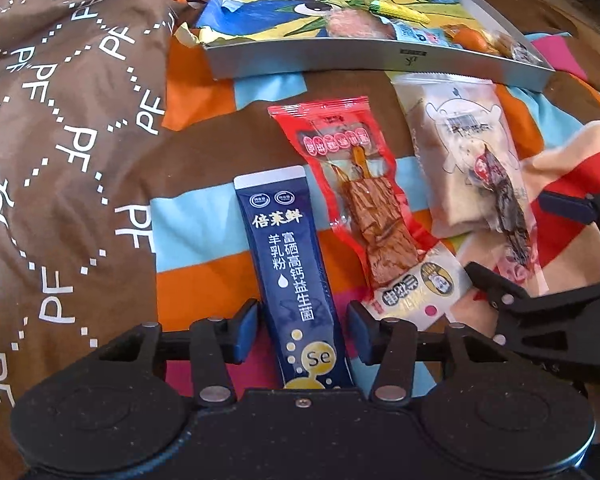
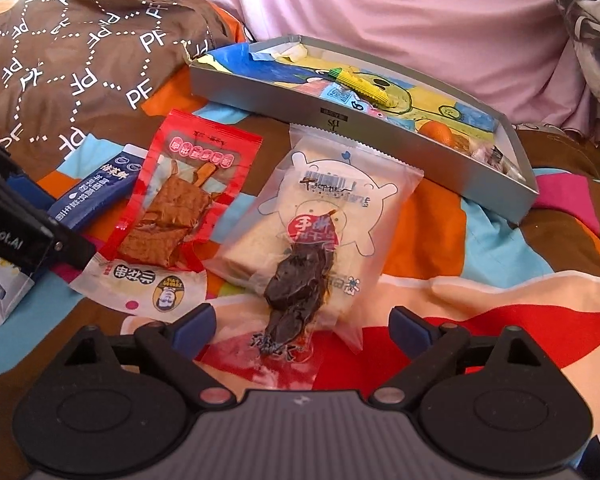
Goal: Organize snacks
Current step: 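Close left on the blue milk-powder stick while right closes on the jerky packet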
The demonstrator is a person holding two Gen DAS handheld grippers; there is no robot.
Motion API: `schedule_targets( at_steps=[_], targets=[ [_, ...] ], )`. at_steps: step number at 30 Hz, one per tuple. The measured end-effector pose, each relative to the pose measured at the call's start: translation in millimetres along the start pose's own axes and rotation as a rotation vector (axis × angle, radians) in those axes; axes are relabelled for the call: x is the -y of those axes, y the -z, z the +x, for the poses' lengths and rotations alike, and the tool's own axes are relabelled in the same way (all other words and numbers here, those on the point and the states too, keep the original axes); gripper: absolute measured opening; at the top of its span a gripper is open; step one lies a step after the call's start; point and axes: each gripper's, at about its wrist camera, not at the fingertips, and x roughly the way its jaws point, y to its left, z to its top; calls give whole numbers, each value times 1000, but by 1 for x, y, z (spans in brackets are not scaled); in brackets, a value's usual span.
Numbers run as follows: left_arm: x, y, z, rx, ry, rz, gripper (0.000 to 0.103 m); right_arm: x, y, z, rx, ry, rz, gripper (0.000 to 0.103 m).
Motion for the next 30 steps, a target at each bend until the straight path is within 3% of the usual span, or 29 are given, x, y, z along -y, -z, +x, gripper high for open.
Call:
schedule_targets(
  at_steps=[9,14,25,30],
  targets=[
    [2,7,-1,14,6,-45,48,17,0,0,-66,-123,166,67],
    [5,13,-7,26,7,-74,40,21,2,-7,-75,-141,199,56],
    [14,27,-27,20,47,-83,37,24,6,-24,-97,-185,221,52],
    [14,22,-23,6,37,-79,42,17,5,-28,-86,-187,184,53]
  ],
)
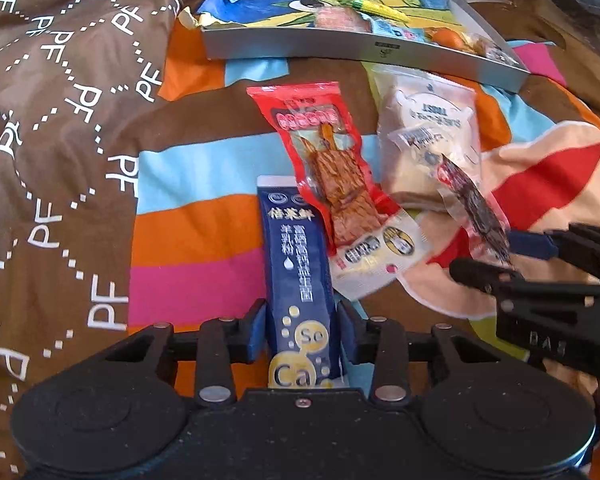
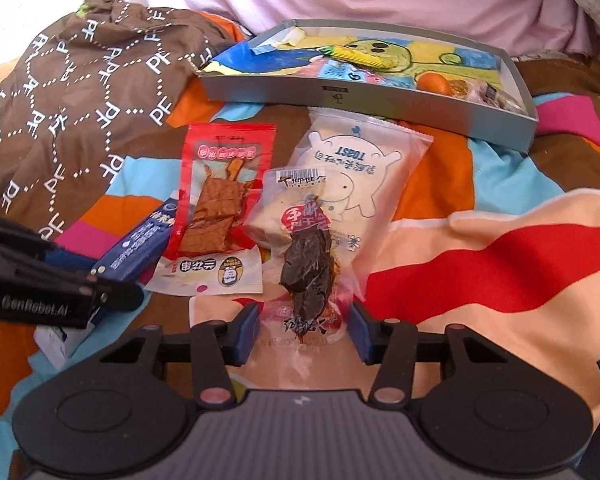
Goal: Organize snacks
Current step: 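Close left on the blue milk-powder stick while right closes on the jerky packet, then carry milk-powder stick and jerky packet into the grey tray and open both grippers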
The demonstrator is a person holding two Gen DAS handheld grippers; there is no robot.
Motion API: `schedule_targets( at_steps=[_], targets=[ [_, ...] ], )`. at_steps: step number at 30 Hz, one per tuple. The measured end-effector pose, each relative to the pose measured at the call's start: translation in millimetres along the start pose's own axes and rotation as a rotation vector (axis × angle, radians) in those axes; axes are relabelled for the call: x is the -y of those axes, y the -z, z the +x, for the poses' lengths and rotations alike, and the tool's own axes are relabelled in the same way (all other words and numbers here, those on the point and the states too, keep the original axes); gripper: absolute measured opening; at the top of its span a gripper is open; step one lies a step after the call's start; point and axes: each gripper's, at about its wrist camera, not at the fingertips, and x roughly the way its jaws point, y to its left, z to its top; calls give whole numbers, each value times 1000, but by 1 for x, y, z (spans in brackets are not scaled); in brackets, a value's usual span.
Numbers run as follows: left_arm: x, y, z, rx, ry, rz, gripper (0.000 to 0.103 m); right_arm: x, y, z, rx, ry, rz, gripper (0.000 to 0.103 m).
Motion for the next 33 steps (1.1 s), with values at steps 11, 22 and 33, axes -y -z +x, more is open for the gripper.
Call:
schedule_targets(
  at_steps=[11,22,33],
  targets=[
    [-5,-6,5,19,7,-39,33,-14,2,-3,63,41,-105,52],
    [-9,5,-19,56,-5,-79,31,-36,8,-8,147,137,-300,51],
    [-12,-7,-38,147,-4,-91,31,-46,10,-17,267,226,-417,52]
  ],
)
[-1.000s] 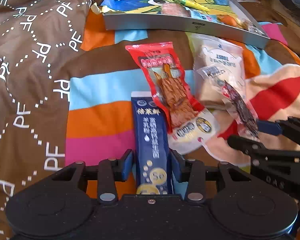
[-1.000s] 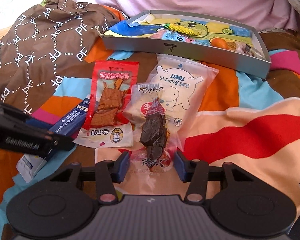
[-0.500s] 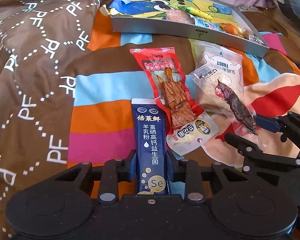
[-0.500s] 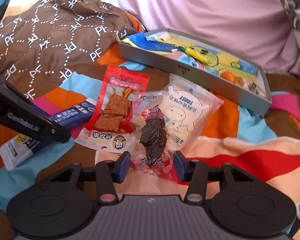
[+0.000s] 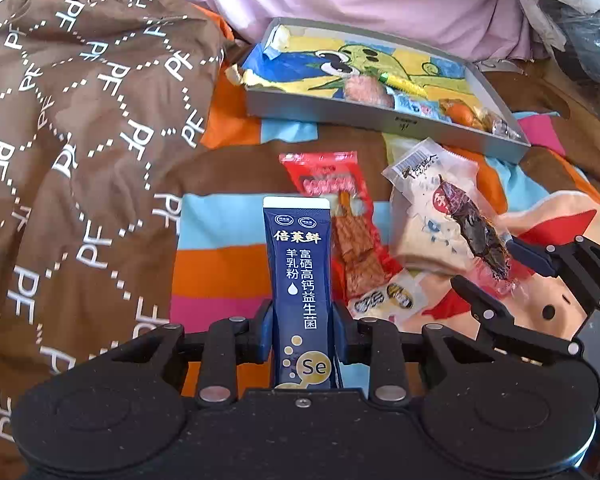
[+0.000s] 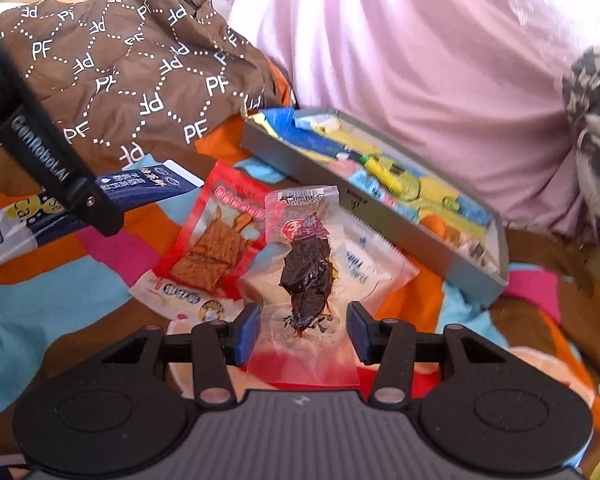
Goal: Organize snacks
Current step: 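Carry milk-powder stick and jerky packet into the grey tray and open both grippers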
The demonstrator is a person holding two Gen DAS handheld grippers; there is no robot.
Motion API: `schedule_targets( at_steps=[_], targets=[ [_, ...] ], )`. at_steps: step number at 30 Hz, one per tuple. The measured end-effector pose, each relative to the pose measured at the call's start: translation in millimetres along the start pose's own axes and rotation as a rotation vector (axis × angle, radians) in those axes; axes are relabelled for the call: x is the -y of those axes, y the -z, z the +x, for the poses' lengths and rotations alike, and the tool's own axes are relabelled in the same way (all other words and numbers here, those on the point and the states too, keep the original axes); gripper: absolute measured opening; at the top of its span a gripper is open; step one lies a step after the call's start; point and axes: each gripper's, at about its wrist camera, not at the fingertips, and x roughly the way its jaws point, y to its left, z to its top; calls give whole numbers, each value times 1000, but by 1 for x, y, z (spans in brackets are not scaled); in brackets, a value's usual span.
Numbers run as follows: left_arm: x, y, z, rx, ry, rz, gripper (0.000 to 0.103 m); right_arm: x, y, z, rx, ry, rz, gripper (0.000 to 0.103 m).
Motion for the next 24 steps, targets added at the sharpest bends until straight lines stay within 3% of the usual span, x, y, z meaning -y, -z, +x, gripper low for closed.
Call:
schedule_targets(
  at_steps=[4,9,16,24],
  targets=[
    [2,-18,4,1,-2,5,31,5,-5,0,46,44,6,52],
    [2,-62,7,-2,-13,-5,31,17,-14,0,114,64,48,52],
    [24,-137,8,115,-70,75,32,40,-27,14,227,127,94,52],
    [49,-195,35,175,-118,64,32,80,-39,52,302,221,162,52]
  ],
)
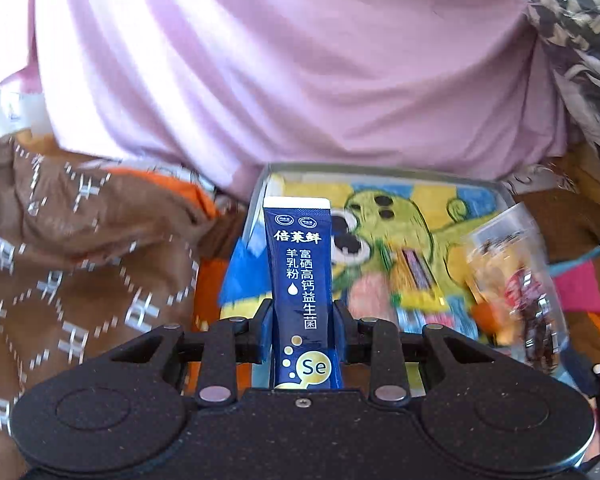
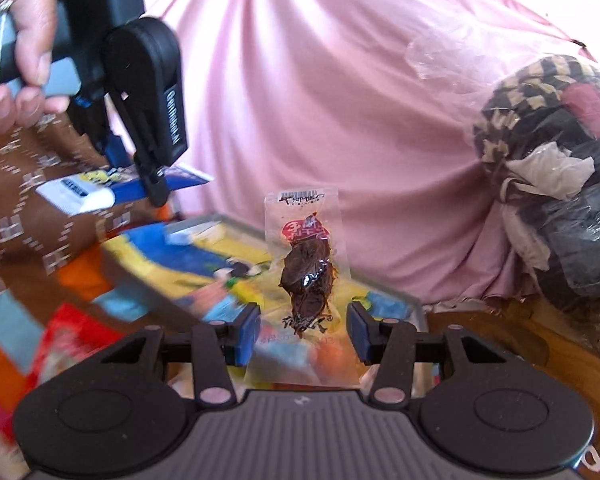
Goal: Organize snacks
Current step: 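Carry milk-powder stick and jerky packet into the grey tray and open both grippers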
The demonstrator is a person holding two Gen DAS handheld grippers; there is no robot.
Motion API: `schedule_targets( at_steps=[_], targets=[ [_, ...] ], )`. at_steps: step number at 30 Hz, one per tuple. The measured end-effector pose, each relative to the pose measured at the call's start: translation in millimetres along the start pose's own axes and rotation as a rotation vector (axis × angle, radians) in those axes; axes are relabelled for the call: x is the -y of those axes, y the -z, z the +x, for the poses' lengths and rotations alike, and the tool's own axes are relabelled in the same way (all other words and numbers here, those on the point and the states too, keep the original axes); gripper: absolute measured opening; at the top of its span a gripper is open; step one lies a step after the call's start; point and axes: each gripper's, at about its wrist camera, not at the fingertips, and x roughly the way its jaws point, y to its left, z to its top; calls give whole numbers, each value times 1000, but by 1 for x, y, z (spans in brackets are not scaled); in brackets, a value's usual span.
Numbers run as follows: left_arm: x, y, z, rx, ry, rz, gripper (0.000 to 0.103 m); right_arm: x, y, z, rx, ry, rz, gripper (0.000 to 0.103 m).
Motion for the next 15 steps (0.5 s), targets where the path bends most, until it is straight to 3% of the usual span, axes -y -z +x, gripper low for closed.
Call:
schedule_targets(
  at_steps=[5,15],
  targets=[
    [11,-20,27,8,-33,-1,32,20,0,24,-6,40,60,52],
    [26,-29,80,8,-57,1,32,28,7,57,-68,12,122,52]
  ],
)
